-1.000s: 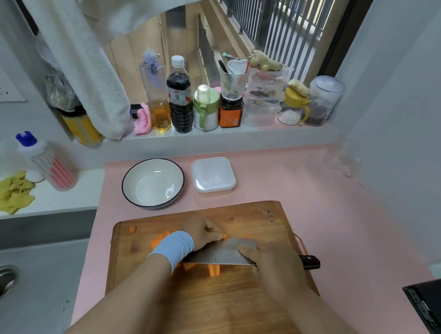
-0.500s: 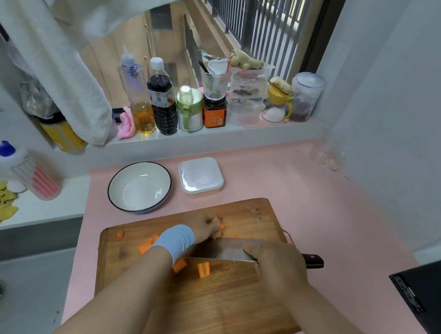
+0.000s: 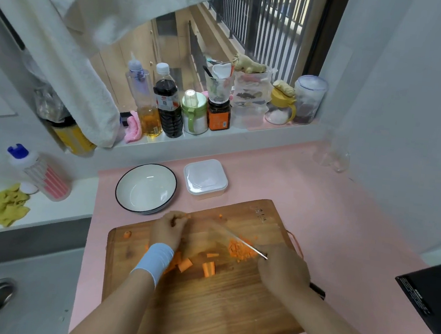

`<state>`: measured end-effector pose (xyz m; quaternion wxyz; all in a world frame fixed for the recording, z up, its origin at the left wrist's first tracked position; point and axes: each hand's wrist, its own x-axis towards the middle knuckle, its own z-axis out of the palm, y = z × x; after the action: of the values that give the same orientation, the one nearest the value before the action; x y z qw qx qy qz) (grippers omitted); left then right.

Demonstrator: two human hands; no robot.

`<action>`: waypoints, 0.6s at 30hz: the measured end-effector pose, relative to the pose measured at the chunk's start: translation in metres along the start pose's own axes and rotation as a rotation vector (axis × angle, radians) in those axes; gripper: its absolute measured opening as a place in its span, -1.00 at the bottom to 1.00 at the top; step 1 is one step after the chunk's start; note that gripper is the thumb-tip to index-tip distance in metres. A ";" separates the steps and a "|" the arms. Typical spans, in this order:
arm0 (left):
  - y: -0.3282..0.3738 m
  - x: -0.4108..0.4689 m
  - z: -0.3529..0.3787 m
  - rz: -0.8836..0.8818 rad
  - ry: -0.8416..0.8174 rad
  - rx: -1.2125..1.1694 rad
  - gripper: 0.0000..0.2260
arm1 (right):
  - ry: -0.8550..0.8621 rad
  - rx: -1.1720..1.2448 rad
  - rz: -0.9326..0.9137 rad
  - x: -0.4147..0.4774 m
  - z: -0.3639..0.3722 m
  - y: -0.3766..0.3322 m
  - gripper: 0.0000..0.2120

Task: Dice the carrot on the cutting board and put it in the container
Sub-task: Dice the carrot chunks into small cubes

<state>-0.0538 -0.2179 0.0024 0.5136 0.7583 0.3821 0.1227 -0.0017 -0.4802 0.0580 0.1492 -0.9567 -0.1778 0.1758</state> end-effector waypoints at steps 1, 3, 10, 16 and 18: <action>-0.006 -0.005 0.003 0.001 -0.054 0.018 -0.89 | -0.013 0.046 0.021 0.000 0.002 -0.003 -0.77; -0.013 -0.012 0.015 0.044 -0.210 0.111 -0.84 | -0.043 0.138 0.065 -0.002 0.005 -0.009 -0.79; -0.020 -0.019 0.037 0.320 -0.336 0.569 -0.88 | -0.066 0.236 0.137 -0.007 0.020 -0.025 -0.78; -0.022 -0.012 0.039 0.410 -0.273 0.562 -0.82 | -0.043 0.340 0.142 -0.004 0.025 -0.031 -0.63; -0.015 -0.001 0.045 0.423 -0.249 0.534 -0.73 | -0.037 0.337 0.150 -0.003 0.022 -0.028 -0.63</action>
<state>-0.0348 -0.2470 -0.0302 0.3034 0.9371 0.1699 0.0289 -0.0204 -0.4519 0.0491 0.2908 -0.9252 -0.0768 0.2315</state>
